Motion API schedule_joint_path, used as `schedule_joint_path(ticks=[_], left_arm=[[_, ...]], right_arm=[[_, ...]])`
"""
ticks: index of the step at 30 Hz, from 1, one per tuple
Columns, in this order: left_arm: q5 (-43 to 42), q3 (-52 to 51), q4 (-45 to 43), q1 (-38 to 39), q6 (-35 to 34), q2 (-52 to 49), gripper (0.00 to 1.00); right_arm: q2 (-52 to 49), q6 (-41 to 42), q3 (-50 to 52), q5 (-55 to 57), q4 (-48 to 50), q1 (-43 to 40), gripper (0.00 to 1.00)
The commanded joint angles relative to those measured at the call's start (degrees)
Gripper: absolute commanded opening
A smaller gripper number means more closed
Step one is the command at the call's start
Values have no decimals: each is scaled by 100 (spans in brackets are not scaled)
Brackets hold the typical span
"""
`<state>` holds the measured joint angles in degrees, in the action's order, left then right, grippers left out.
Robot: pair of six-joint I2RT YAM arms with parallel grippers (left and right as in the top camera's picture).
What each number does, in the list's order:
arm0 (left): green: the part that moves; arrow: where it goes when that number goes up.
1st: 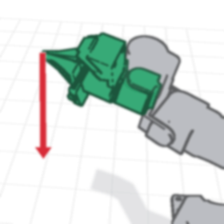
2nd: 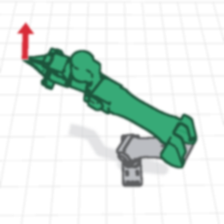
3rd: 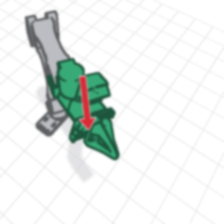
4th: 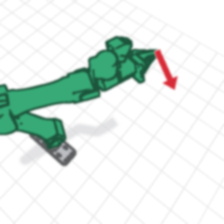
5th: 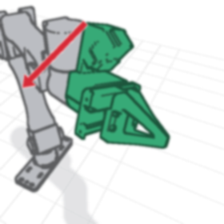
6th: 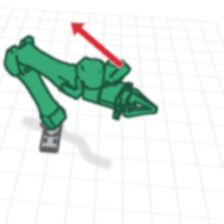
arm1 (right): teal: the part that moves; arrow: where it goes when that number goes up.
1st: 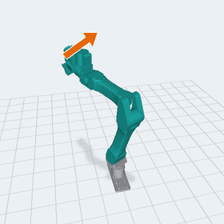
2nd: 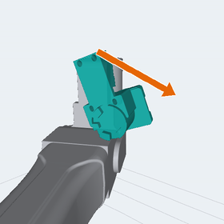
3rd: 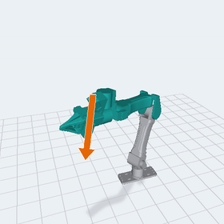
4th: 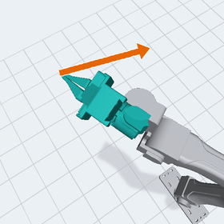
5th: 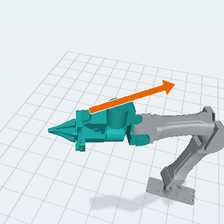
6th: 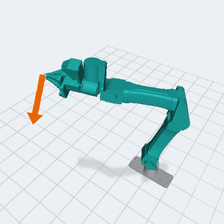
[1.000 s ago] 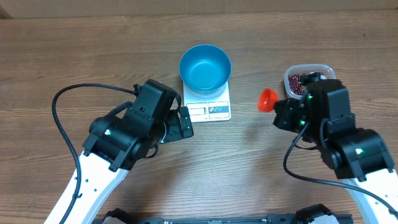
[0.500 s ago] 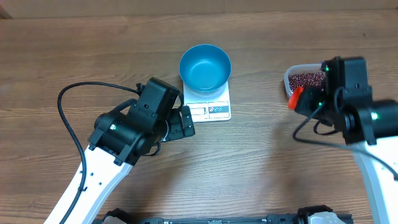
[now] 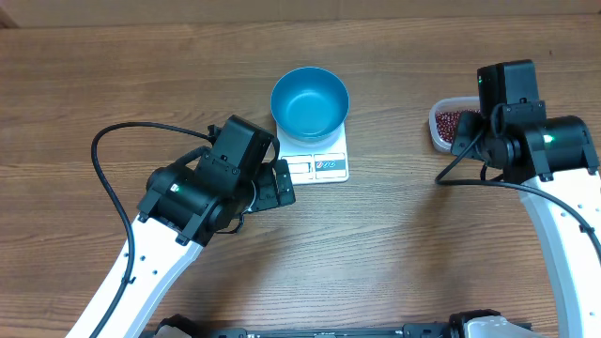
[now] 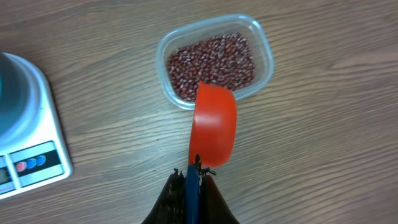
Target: Scoop item into bowl and weigh 150g on scale
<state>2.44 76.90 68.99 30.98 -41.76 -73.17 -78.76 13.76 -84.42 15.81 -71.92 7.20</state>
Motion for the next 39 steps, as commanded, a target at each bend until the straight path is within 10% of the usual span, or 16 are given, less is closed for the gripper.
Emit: schedule_joint_path(ticks=[1, 17, 22, 39], left_arm=[[98, 98, -7, -44, 90, -35, 100], [61, 98, -44, -44, 90, -35, 89], [55, 98, -74, -44, 118, -35, 4], [140, 98, -1257, 452, 1482, -872, 4]], right_arm=[[59, -354, -197, 284, 50, -22, 4], [-72, -658, -190, 688, 498, -22, 4], [-94, -660, -190, 691, 501, -22, 4], [-94, -614, -190, 267, 704, -660, 4]])
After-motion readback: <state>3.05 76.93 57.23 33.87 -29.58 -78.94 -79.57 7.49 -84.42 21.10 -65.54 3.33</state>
